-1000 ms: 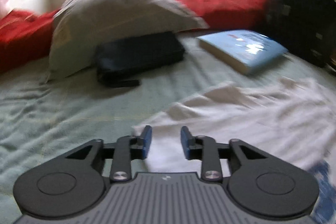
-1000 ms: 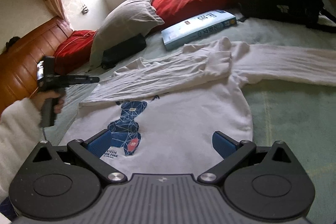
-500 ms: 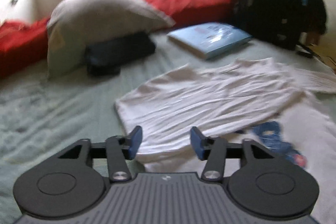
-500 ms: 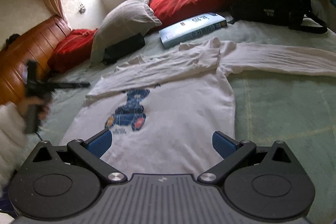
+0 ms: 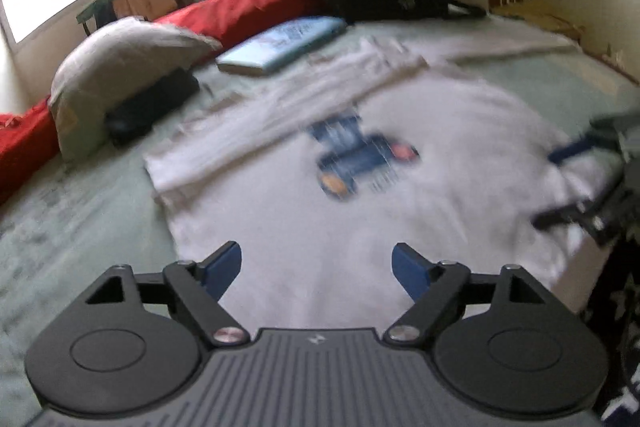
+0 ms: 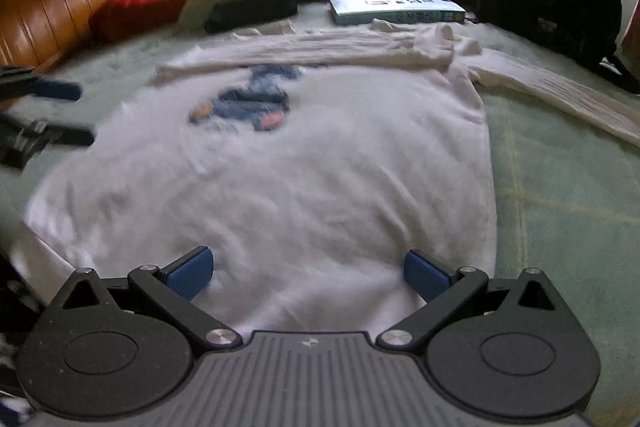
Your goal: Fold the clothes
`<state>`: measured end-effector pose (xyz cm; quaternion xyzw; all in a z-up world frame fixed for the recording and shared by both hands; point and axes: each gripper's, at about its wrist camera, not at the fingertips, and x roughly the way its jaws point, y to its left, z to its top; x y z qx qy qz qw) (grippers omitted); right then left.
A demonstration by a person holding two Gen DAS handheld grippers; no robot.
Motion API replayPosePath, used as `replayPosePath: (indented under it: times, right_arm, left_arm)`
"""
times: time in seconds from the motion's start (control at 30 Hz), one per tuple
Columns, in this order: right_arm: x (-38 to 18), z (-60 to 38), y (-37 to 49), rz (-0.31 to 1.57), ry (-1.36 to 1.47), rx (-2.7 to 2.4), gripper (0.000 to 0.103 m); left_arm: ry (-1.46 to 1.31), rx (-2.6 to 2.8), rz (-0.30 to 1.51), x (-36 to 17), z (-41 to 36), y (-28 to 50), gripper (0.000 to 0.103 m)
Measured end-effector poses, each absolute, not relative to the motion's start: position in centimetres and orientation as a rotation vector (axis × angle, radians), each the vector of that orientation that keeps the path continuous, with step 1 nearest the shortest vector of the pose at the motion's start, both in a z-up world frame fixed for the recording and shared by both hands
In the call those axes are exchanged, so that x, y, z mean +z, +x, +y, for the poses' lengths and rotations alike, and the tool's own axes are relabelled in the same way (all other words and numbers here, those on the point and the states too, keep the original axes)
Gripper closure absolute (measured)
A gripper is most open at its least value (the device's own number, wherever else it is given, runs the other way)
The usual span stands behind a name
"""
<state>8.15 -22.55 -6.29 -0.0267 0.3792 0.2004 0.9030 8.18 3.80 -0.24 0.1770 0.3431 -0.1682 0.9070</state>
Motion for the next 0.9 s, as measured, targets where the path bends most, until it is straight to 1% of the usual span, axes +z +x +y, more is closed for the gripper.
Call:
replayPosePath:
  times: [0.1,0.17,0.2,0.27,0.37,0.4,0.43,0.5,0.6,0.7,0.9]
  right_arm:
    - [-6.9,-22.5,7.6,0.746,-0.065,0.408,0.0]
    - [-7.1,-22.6,7.4,0.735,-0.056,0.409,0.0]
    - [-7.2,-22.7,7.4,0.728,-0.055,0.41,0.0]
    - [-7.3,-22.6,7.1,0.711,-0.072,0.417,0.0]
    - [-6.8,-22.7,6.8,0.716,-0.067,0.417,0.0]
    - [-6.4,-22.8,6.8,0.725,-0.053,0.41,0.0]
    - [-6.1,-22.9,6.6,0.731,-0.039,0.409,0.0]
    - [-5.8,-23.3,5.9,0.722,-0.015,0.437,0.0]
    - [-6.5,-24.2,5.2,0.753,0.013,0.438,0.0]
    - [-6.3,-25.6,4.0,0.726,0.033,0.447,0.0]
    - [-3.9,-32.7,4.3,0.632,0.234,0.385,0.0]
  left_arm:
    - [0.388,-0.309,0.735,-3.0,3.4,6.7,0.02]
    - [0.328,-0.279,0.744,-4.0,4.1,5.9,0.02]
    - [0.292,-0.266,0.749,-3.9,4.6,5.8,0.017]
    - [0.225,-0.241,0.756,-3.7,5.4,5.4,0.017]
    - [0.229,-0.245,0.721,-2.6,4.3,5.2,0.016]
    - [0.231,-0.246,0.709,-2.2,4.0,5.1,0.015]
    - [0.232,-0.248,0.697,-1.8,3.7,5.0,0.012]
    - [0.235,-0.25,0.674,-1.0,3.0,4.9,0.01]
    - [0.232,-0.284,0.66,-0.5,1.4,5.2,0.01]
    - [0.244,-0.305,0.658,-1.0,-0.6,5.5,0.01]
    - [0.244,-0.348,0.657,-1.4,-3.4,5.9,0.01]
